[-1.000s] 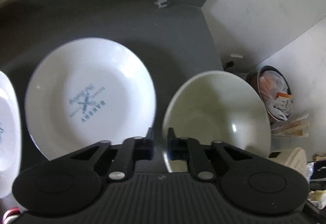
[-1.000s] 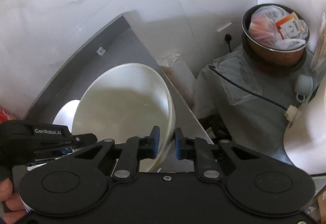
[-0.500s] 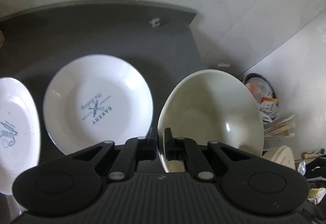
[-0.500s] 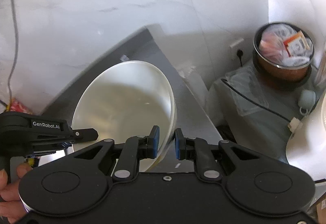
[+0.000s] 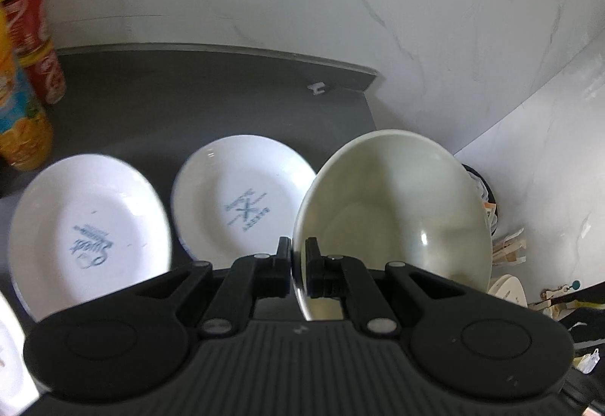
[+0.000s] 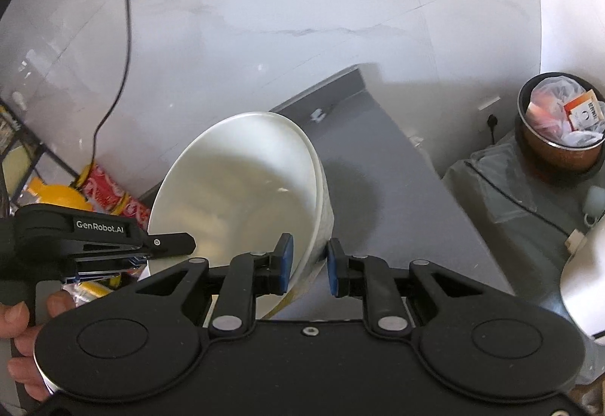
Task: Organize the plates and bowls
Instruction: 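Lift the smaller cream bowl with both grippers over the stacked bowls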
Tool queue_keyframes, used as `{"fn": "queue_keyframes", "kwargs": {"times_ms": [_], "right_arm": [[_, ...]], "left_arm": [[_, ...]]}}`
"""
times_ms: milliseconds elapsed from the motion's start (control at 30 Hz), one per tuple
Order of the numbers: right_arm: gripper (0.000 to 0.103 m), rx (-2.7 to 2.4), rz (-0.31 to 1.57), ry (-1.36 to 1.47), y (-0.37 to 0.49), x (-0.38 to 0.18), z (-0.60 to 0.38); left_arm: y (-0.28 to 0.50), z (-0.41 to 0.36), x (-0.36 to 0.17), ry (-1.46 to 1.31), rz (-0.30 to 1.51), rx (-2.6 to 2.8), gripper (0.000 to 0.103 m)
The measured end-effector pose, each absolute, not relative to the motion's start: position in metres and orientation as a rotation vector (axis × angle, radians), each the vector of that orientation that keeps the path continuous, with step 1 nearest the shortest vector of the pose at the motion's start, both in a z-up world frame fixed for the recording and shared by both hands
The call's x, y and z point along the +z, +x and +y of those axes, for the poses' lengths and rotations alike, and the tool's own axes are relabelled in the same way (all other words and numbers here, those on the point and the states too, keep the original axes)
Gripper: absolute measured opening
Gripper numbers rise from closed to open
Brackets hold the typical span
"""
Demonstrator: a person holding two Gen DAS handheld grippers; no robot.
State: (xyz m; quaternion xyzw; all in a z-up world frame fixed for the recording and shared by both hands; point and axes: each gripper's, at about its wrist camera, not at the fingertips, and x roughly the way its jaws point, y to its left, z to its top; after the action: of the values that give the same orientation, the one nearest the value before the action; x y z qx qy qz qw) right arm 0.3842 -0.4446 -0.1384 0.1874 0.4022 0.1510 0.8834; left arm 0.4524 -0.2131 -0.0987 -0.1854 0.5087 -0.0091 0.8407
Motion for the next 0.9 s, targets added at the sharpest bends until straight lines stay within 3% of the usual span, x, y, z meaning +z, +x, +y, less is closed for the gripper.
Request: {"fn": "queue_keyframes", "kwargs": {"times_ms": [433, 900], "right_arm": [[0.019, 0.315, 0.832, 0.338, 0.333, -0.127, -0.405], [0.019, 0.289, 0.886, 0.293, 0.293, -0.143, -0.377]], "left_arm": [[0.400, -0.170, -0.090, -0.388, 1.083, -0.032, 0.005], [0.361, -0.153, -0.113, -0.370, 1.148, -0.042, 0.006]]}}
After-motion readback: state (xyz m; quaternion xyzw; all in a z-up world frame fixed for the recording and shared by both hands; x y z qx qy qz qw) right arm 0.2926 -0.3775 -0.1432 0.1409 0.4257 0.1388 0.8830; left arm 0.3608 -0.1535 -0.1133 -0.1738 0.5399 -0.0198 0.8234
